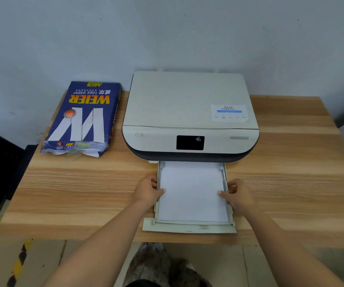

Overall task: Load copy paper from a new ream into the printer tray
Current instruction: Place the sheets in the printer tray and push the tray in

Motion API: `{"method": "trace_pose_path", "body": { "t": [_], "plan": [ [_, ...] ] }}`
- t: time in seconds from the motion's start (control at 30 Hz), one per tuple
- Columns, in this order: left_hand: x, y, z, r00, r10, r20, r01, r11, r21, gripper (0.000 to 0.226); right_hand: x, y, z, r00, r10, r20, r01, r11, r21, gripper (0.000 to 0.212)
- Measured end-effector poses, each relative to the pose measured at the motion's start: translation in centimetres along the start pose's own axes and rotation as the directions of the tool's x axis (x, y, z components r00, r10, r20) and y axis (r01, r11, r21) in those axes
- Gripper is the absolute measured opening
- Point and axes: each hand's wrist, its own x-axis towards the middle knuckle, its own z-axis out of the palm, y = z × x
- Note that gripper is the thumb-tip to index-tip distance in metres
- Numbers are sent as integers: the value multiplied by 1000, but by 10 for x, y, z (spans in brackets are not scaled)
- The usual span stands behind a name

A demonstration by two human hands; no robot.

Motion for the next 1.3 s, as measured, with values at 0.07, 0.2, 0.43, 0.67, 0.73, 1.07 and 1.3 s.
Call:
{"method": "trace_pose_path", "body": {
  "t": [0.07,0.2,0.43,0.67,0.73,1.07,1.3],
  "plan": [
    [0,-1,1,1000,0,-11,0,1000,-7,41,1,2,1,1000,-8,-24,8,1000,-2,38],
    [-2,-2,1,1000,9,-27,-8,999,35,28,3,3,1,999,-10,-33,10,1000,1,39],
    [-6,-2,1,998,40,-56,-33,993,113,29,-1,4,-6,993,-30,117,31,999,-13,74],
    [-6,-1,-1,1000,8,-16,-6,993,117,44,-6,13,1,987,-60,146,77,991,-113,101],
    [-6,-2,1,999,6,-35,-2,994,106,42,-5,14,2,988,-54,145,69,992,-102,97],
    [-8,-8,6,993,40,-108,-30,996,87,30,-4,6,3,994,-59,95,63,997,-39,66],
    [-6,-6,5,992,43,-122,-31,995,93,27,0,3,10,1000,-24,-11,24,1000,3,36]
  ]
}}
